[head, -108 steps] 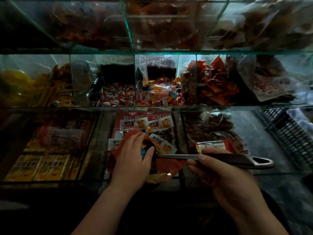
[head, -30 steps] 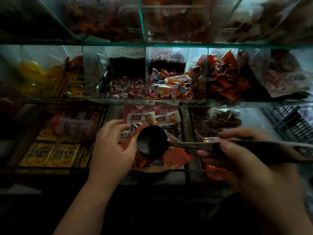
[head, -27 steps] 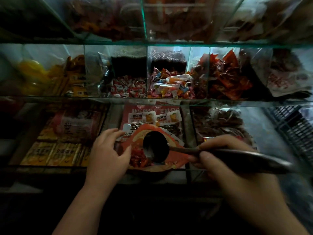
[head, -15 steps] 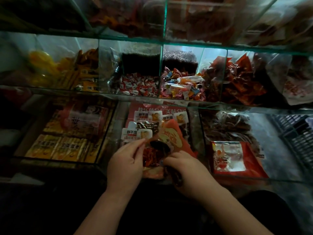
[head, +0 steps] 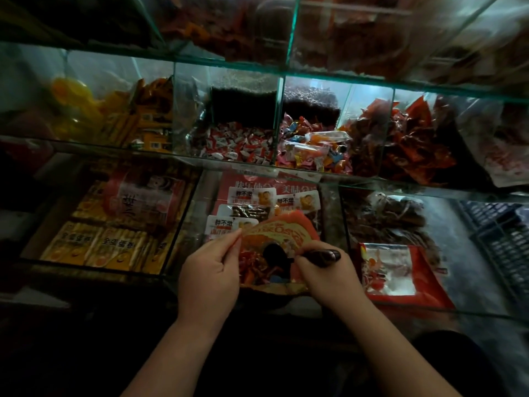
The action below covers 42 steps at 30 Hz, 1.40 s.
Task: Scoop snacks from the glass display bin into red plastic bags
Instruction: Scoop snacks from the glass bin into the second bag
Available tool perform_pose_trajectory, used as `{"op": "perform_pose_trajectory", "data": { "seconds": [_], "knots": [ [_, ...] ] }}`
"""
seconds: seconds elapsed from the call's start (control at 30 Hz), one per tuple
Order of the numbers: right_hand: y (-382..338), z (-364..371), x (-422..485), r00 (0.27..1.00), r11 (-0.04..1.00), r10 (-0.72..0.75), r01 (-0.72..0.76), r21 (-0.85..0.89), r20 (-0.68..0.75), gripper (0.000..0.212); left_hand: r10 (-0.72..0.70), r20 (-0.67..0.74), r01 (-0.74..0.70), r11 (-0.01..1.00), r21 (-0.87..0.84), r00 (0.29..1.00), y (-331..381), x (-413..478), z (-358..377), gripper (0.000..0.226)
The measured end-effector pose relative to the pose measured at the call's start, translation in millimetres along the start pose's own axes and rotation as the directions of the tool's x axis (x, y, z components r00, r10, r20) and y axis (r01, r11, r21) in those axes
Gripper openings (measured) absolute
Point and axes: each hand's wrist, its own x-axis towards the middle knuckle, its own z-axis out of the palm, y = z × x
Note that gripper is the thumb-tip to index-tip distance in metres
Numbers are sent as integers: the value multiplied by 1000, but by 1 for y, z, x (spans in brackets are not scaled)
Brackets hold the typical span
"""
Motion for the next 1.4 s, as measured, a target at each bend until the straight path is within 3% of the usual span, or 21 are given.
{"op": "perform_pose_trajectory", "data": {
  "seconds": [0.23, 0.47, 0.77, 1.03, 1.4],
  "knots": [
    [-4, 3, -5, 999, 975, 44, -45, 219, 9, 23, 2, 9, -1, 1000, -10, 1000, -3, -1, 1, 26],
    [1, 15, -1, 980, 898, 192, -158, 410, -43, 11, -11, 3, 11, 1000, -12, 1000, -1, -1, 2, 25],
    [9, 31, -6, 958, 837, 281, -217, 502, -54, 15, -9, -7, 9, 1000, 7, 1000, 0, -3, 4, 25],
    [14, 20, -6, 901, 595, 434, -285, 751, -2, 3, -97, -29, 97, 995, -27, 995, 0, 2, -6, 33],
    [18, 19, -17, 908, 621, 416, -245, 745, -48, 15, -116, -36, 116, 993, -13, 993, 5, 2, -9, 32]
  ]
}}
